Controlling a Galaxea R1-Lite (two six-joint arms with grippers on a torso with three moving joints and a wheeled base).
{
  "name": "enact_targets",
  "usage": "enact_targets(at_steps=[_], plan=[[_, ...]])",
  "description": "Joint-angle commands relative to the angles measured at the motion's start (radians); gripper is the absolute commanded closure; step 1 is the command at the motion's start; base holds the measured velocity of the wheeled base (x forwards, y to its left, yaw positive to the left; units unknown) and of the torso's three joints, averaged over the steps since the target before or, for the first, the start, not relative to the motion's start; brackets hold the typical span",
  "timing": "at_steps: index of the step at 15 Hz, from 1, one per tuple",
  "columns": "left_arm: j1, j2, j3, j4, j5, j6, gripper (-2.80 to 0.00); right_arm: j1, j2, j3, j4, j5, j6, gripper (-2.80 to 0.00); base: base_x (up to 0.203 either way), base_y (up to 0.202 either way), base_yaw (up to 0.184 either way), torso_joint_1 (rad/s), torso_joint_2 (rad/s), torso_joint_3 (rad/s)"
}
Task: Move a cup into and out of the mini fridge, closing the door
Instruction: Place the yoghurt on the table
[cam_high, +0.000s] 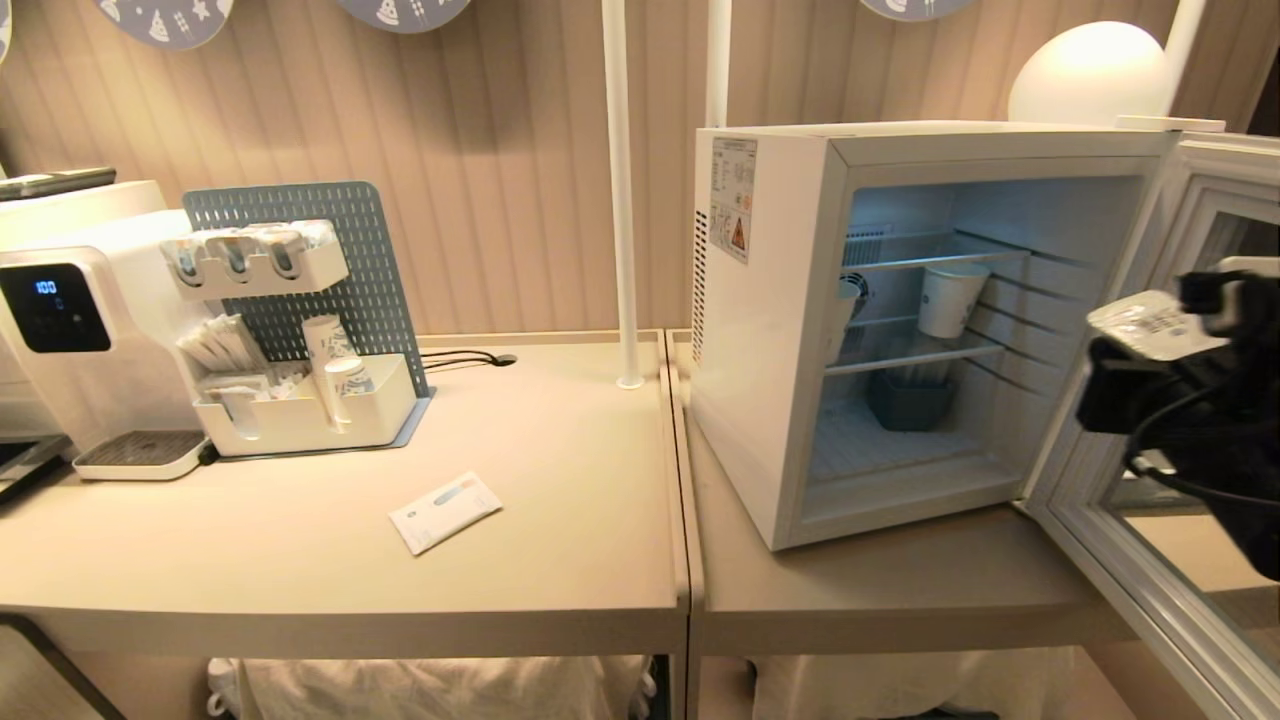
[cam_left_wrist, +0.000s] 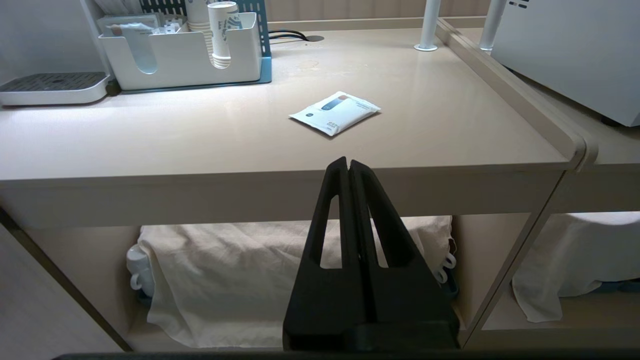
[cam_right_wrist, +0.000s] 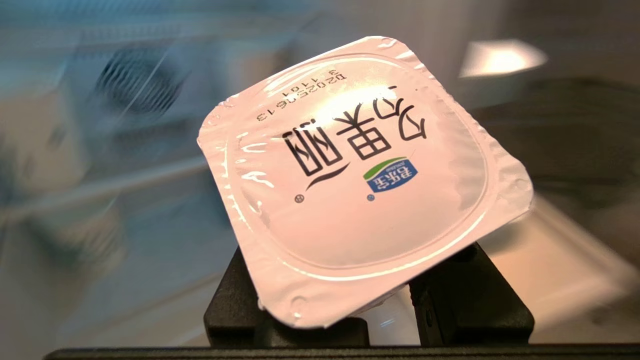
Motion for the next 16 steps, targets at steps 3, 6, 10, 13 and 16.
enact_targets(at_steps=[3, 6, 10, 13, 16], plan=[[0.000, 0.000, 0.000, 0.000, 0.000, 0.000, 0.00, 0.012, -0.528, 0.118, 0.084, -0.221, -0.033, 0.00, 0.000, 0.000, 0.000, 0.000, 0.00, 0.000], [0.000, 0.000, 0.000, 0.000, 0.000, 0.000, 0.00, -0.081, -0.853, 0.221, 0.240, -0.247, -0.047, 0.00, 0.000, 0.000, 0.000, 0.000, 0.00, 0.000], [0.000, 0.000, 0.000, 0.000, 0.000, 0.000, 0.00, -0.149, -1.318, 0.313, 0.596, -0.132, -0.026, 0.00, 0.000, 0.000, 0.000, 0.000, 0.00, 0.000], [0.000, 0.000, 0.000, 0.000, 0.000, 0.000, 0.00, -0.175, -1.510, 0.402, 0.773, 0.059, 0.064, 0.00, 0.000, 0.000, 0.000, 0.000, 0.00, 0.000], [0.000, 0.000, 0.000, 0.000, 0.000, 0.000, 0.00, -0.184, -1.507, 0.483, 0.873, 0.365, 0.113, 0.00, 0.000, 0.000, 0.000, 0.000, 0.00, 0.000]])
